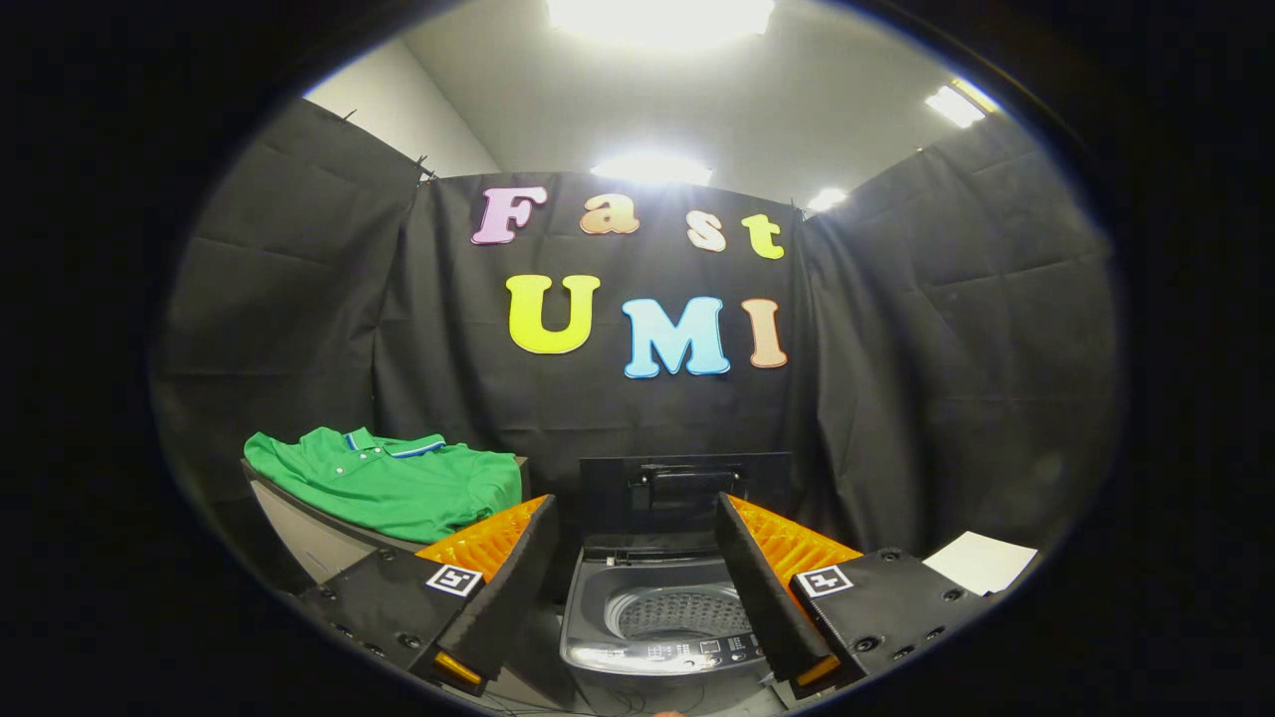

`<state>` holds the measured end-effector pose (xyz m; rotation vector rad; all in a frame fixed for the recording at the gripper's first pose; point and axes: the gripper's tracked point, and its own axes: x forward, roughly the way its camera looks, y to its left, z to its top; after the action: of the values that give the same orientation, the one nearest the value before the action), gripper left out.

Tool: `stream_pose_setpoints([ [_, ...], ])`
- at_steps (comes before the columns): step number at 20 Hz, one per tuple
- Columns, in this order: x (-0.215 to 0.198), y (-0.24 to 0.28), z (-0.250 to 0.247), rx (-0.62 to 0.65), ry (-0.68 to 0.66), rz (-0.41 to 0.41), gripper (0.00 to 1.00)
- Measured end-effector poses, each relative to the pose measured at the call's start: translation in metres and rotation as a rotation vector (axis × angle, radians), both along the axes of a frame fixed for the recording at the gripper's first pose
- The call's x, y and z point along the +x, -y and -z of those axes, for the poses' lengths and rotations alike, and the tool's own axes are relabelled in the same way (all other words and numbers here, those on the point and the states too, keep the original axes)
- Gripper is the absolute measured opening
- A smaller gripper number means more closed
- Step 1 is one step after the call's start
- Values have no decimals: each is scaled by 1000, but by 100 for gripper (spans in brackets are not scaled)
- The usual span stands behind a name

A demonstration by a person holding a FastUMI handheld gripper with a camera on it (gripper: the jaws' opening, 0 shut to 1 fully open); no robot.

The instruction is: Put the clothes into the washing machine and then close the washing machine lid.

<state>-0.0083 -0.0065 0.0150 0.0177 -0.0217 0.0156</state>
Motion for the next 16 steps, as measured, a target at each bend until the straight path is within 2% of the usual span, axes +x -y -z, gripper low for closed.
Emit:
stream_pose_setpoints([
  [8, 3, -12, -7, 10, 0, -28, 98],
  [16, 13, -45, -23, 14, 9, -90, 98],
])
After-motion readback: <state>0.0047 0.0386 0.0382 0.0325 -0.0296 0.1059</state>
